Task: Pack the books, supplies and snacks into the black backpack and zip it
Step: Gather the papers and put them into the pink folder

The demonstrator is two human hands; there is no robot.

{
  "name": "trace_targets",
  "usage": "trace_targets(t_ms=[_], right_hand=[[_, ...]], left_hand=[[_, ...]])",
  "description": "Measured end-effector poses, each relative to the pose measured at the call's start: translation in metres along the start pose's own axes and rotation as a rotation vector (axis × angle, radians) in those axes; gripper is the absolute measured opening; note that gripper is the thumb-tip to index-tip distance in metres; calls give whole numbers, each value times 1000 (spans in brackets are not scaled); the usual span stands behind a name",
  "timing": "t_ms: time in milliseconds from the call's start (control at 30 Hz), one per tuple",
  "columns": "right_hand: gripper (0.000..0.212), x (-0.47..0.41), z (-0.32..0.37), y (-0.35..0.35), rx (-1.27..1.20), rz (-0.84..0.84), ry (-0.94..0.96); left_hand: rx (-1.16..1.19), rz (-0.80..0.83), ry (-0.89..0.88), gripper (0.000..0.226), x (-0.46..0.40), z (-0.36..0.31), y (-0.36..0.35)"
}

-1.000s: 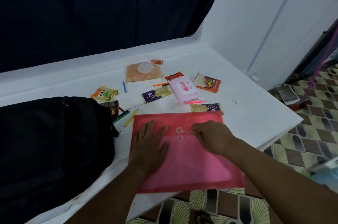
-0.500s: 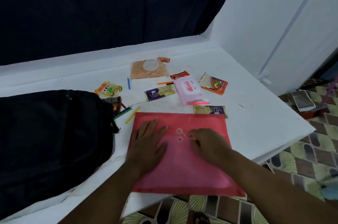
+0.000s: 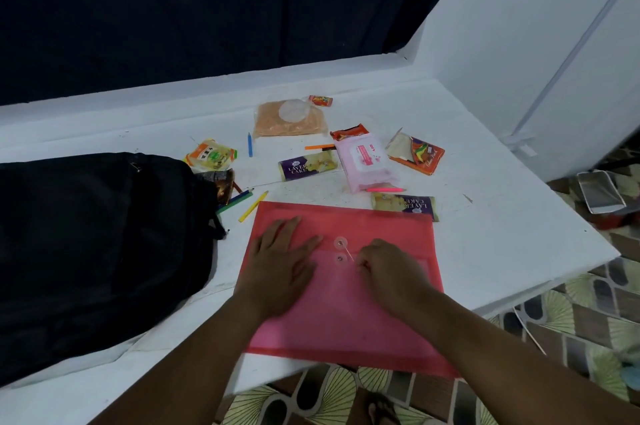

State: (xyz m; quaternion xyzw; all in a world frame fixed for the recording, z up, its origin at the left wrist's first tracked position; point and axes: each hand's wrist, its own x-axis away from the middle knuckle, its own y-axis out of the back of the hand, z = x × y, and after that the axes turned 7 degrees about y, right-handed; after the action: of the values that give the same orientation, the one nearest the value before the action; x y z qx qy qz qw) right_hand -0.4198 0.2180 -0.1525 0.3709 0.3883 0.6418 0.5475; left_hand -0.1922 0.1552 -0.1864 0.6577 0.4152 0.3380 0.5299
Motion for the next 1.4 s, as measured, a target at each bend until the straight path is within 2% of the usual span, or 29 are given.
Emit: trace_targets(t_ms=[233,500,733,867,933,1100,1200,1333,1400], right_hand=[[14,-1,3,-2,143,49,-8],[18,3,8,0,190,62,13],[18,11,16,-12,-19,22,38],[33,13,19,-23,-118,-30,45],[30,13,21,-25,-143,-45,45],[38,8,18,-22,-91,-85,42],[35,7,18,-24,-116,-63,47],[47,-3,21,-21,-113,-19,87],[40,-13,24,-16,-114,-7,121]], left_hand=[[8,11,1,54,1,1,1],[28,-9,-8,54,1,2,-1],[36,-48,-20,55,0,4,-3],[59,-60,-23,54,0,3,-3],[63,-67,-21,54,1,4,-4],[67,-54,-27,53,0,5,-4],[89,-73,-31,54,0,4,-4],[168,-92,-20,64,-1,9,-7],[238,-127,-21,67,-1,12,-11]])
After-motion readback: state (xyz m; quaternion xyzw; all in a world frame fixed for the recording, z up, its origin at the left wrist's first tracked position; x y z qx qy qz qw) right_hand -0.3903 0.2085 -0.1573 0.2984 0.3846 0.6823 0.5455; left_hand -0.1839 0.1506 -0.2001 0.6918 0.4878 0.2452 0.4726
